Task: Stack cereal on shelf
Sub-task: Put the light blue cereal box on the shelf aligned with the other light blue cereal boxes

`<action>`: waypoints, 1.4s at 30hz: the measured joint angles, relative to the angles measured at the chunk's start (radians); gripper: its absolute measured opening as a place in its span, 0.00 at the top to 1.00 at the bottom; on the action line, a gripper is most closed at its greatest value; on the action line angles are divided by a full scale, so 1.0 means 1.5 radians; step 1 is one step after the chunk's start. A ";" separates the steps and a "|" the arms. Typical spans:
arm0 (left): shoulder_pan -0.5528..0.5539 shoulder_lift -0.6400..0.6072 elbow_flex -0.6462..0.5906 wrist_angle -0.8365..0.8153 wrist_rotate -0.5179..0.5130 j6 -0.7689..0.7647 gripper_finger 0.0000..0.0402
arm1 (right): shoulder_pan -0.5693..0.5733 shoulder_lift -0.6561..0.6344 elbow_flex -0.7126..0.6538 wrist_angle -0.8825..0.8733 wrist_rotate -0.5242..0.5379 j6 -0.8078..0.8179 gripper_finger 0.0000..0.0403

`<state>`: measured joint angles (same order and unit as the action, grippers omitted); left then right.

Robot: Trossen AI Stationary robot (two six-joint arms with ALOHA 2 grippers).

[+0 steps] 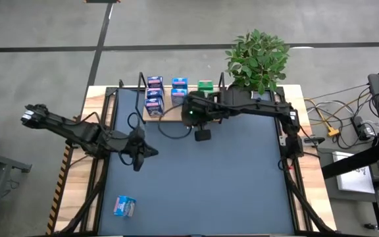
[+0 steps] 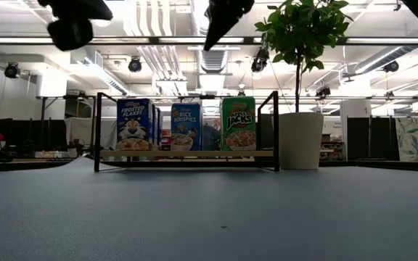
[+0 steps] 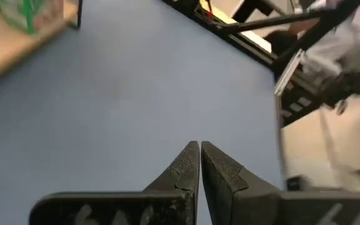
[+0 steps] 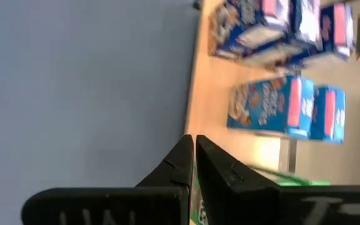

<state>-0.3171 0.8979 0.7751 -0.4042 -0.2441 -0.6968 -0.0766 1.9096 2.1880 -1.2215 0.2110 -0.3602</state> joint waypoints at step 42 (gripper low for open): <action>-0.447 0.523 0.468 -0.639 0.174 -1.010 0.17 | 0.053 -0.010 -0.147 0.107 -0.003 -0.059 0.97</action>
<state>-0.9878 1.6820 1.4776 -1.3627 0.0162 -2.2114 0.0025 1.8938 1.9678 -1.0615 0.2062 -0.4492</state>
